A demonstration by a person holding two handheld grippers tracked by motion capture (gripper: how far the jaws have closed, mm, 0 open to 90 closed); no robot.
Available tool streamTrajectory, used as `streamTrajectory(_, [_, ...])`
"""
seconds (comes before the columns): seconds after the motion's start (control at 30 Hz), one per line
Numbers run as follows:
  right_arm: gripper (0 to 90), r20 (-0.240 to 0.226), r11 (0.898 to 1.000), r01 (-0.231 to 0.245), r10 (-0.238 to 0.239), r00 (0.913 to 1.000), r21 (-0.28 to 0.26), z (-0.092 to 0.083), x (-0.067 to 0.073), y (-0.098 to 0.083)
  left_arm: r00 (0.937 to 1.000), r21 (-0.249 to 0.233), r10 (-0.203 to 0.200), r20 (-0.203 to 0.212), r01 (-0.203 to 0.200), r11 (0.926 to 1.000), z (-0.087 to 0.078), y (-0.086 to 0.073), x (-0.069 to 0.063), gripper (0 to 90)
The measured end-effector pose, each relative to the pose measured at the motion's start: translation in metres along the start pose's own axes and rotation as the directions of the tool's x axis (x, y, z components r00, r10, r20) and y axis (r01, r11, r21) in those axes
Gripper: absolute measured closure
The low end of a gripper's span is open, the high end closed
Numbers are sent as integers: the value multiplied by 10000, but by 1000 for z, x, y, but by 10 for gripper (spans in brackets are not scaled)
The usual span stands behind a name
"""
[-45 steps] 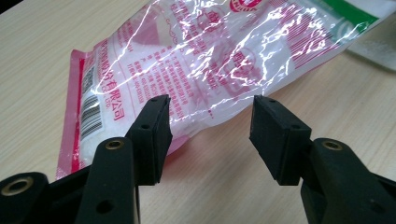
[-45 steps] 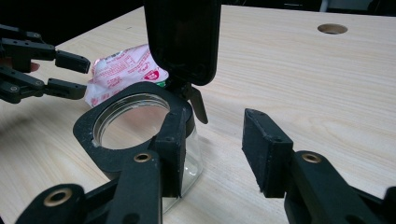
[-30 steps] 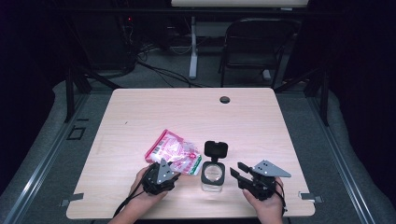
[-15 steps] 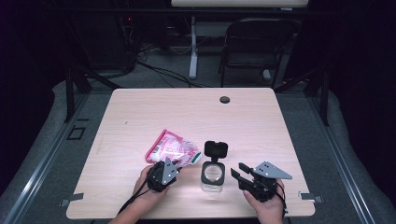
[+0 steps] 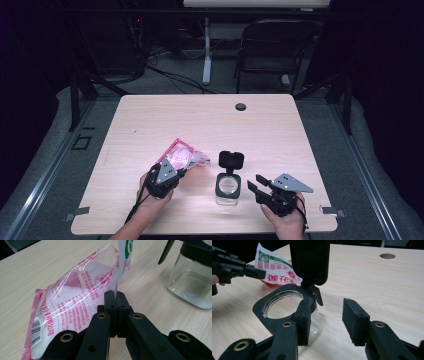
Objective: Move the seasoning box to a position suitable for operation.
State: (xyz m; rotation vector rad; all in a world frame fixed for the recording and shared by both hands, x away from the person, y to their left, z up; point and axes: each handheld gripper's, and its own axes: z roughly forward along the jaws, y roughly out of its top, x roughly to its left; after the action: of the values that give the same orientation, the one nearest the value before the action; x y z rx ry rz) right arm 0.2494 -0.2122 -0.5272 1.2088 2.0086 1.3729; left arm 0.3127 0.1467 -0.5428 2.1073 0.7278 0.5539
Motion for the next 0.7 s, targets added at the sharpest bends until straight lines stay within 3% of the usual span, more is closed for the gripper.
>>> streamTrajectory(0.3, [587, -78, 10000, 33, -33, 10000, 25, 1, 0, 0, 9996, -199, -70, 265, 76, 9998, -16, 5, 8, 900])
streamTrajectory(0.47, [586, -180, 9998, 203, -202, 9996, 56, 1, 2, 1, 9984, -420, 74, 559, -51, 9991, -24, 10, 4, 900])
streamTrajectory(0.7, [584, -387, 9951, 940, -952, 9947, -320, 0, 9, 7, 9929, -710, 377, 1127, -298, 9970, -39, 14, -7, 900])
